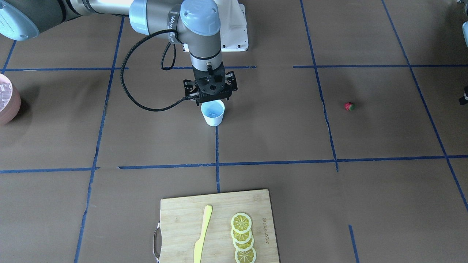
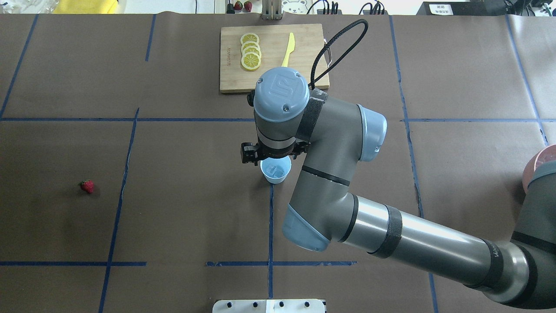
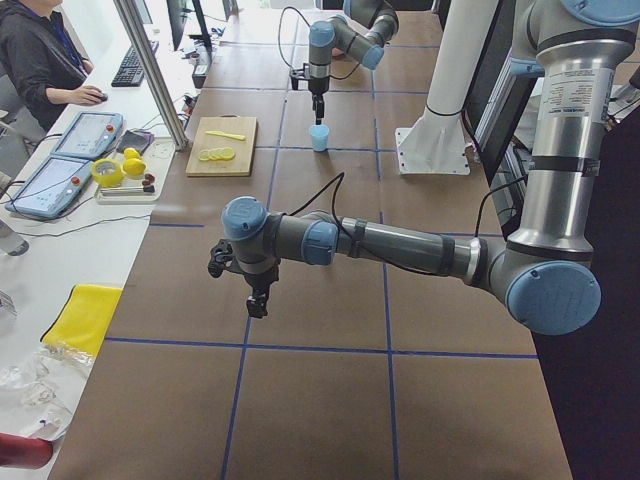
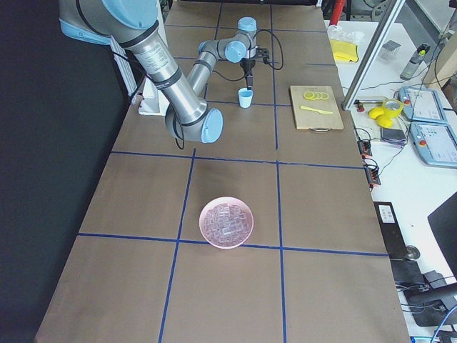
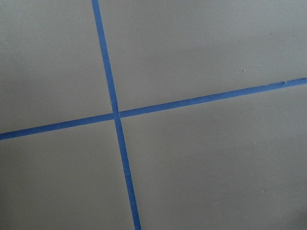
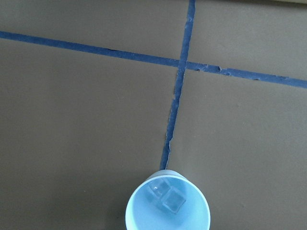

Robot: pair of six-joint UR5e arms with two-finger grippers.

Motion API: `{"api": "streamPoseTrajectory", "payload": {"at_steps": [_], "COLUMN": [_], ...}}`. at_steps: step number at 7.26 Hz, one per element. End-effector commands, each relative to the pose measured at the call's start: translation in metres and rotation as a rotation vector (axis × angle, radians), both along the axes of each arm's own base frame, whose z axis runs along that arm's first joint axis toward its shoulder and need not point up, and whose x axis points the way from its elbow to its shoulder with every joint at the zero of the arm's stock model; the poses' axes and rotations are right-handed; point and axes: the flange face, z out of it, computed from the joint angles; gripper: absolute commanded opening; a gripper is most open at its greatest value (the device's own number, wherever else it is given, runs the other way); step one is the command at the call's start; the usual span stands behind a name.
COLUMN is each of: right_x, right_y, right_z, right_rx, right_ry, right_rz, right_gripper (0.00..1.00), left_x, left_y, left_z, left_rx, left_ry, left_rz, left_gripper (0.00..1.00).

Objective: Put ice and strawberries in cup
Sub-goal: 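Open the right gripper to drop the ice cube into the cup, then move the right gripper back over the pink bowl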

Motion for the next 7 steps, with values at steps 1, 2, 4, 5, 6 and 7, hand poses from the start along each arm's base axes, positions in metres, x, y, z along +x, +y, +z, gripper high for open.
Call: {"api": "streamPoseTrajectory", "payload": {"at_steps": [1,2,4,5,6,7], "right_x": [0.060,0.105,0.183,0.213,0.248,0.281], "right_y": [-0.006,0.004,0.027,0.046,0.051,0.046], "right_z": [0.001,0.031,0.068,0.103,0.128,0.148], "right_rx": [-0.031,-0.022,0.056,0.085,0.102,0.089], "right_ry": [0.051,0.052,0.049,0.082,0.113,0.123], "right_rz": [0.049,0.062,0.045,0.003,-0.005,-0.022], "right_gripper": [1.00,1.00,1.00,1.00,1.00,1.00], "left_x": [0.000,0.000,0.000,0.000,0.001,0.000], "left_y": [-0.002,-0.002,-0.002,-0.003,-0.004,-0.003], "left_z": [-0.002,-0.005,-0.009,-0.011,-0.012,-0.011], "left_rx": [0.002,0.007,0.014,0.017,0.017,0.017], "left_ry": [0.001,0.003,0.004,0.004,0.004,0.004], "left_rz": [-0.002,-0.003,-0.004,-0.004,-0.005,-0.004], "left_gripper": [1.00,1.00,1.00,1.00,1.00,1.00]}}
